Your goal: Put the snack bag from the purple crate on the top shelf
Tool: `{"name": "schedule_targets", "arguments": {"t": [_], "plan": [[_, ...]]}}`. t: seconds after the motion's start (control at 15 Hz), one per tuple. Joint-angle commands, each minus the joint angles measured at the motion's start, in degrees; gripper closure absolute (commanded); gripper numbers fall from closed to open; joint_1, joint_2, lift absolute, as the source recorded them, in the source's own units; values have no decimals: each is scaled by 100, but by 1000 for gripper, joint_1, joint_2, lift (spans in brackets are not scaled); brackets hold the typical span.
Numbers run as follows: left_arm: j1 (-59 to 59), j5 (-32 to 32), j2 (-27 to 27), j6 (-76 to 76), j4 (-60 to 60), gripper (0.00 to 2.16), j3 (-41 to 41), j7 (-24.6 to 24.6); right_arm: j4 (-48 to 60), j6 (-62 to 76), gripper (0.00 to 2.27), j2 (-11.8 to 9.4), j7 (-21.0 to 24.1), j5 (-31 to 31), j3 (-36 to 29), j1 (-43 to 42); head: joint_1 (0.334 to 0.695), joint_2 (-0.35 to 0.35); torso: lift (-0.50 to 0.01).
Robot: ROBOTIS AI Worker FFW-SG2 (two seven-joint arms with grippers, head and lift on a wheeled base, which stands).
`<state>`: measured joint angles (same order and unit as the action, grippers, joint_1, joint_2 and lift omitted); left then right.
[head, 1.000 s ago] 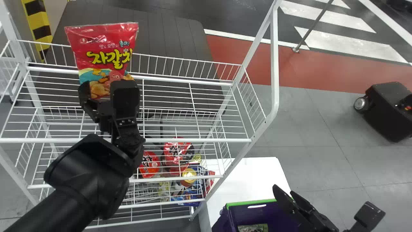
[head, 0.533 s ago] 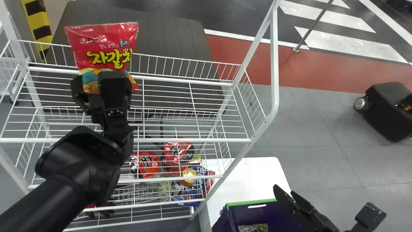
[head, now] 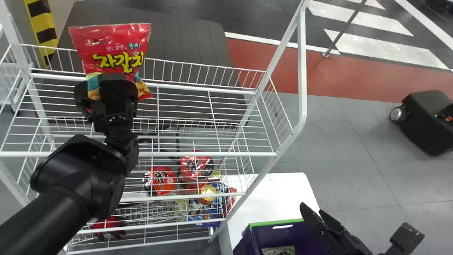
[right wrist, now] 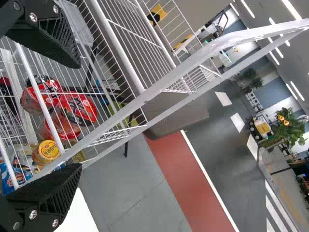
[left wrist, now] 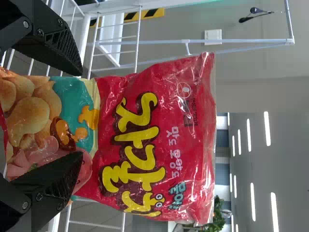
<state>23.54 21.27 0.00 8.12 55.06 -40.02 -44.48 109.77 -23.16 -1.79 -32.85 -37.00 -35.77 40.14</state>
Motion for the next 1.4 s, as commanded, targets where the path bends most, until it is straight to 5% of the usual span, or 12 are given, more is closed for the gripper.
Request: {"name": "schedule_targets", "arguments": {"t": [0.0,1.33], "plan": [[2,0,-15,0,-57,272,12,54,0,-18,90,3,-11,0,0,3,695,-350,-1],[-51,-307,-15,-615,84,296,249,-16,-26,-18,90,12,-28,-35,-18,-6,695,-350,-1]]}}
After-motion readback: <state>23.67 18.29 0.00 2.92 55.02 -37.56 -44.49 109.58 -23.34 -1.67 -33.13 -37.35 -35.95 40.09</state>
